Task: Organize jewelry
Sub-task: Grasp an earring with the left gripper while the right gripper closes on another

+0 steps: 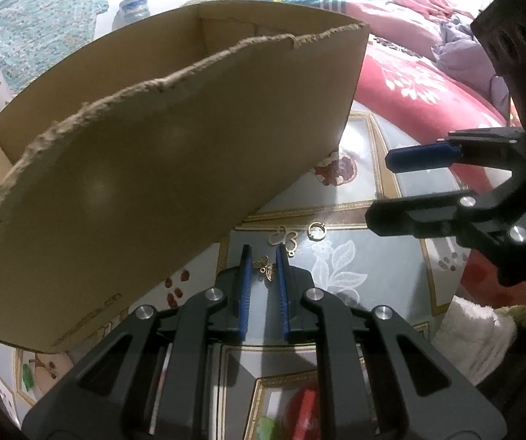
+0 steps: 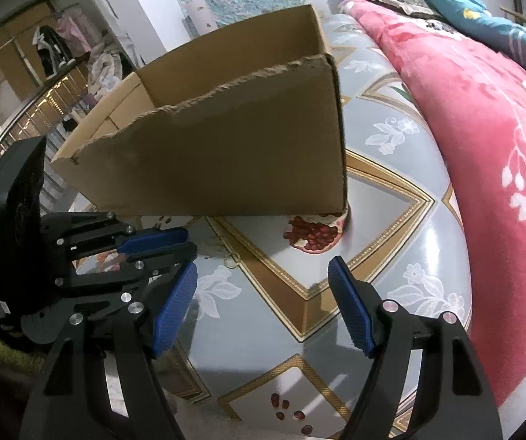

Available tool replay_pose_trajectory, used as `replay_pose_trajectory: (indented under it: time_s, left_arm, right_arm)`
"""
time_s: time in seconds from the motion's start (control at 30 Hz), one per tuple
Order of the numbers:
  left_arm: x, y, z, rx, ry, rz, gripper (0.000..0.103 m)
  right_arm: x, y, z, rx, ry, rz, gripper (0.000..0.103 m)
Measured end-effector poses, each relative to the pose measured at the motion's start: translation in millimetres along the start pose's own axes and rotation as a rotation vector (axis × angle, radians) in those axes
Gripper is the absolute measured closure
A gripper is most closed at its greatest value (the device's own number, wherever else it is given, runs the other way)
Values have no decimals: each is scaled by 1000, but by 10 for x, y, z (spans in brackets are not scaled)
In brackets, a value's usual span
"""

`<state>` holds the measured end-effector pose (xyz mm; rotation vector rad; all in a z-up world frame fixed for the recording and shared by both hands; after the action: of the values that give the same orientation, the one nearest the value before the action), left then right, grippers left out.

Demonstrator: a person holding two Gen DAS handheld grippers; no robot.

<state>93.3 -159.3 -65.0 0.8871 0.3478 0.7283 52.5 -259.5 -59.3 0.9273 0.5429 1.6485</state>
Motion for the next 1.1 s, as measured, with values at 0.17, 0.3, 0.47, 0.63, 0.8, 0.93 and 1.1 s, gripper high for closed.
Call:
replay_pose_trajectory:
  time_s: [0.17, 0.3, 0.47, 0.63, 0.8, 0.93, 1.1]
  left_arm:
    - [37, 65, -6, -11, 15, 15, 91]
    - [93, 95, -17, -18, 42, 27, 91]
    - [182, 148, -35, -30, 73, 41, 91]
    - [245, 158, -47, -30, 92, 49, 91]
    - [290, 195, -54, -37, 103, 52, 91]
    - [314, 194, -79, -37, 114, 50, 91]
    - [343, 188, -91, -36, 122, 49, 91]
  right_arm:
    - [89, -15, -41, -1, 52, -13, 36]
    - [152, -71, -85, 15, 68, -2, 47]
    - [283, -121, -109, 22, 84, 45, 56]
    - [436, -240, -168, 57, 108, 93, 61]
    - [470, -345, -161, 69, 129, 83, 63]
    - [459, -392, -85, 52, 176, 27, 64]
    - [460, -437, -41, 32, 271, -26, 65]
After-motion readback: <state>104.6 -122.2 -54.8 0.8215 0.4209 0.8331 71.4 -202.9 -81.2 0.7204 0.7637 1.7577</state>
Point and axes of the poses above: each gripper's, at about its wrist camera, not at the fingertips, and y roughly against the way its jaws point, x to its left, z to its top, the point moved 5 cm from there along -y, roughly the way its jaws point
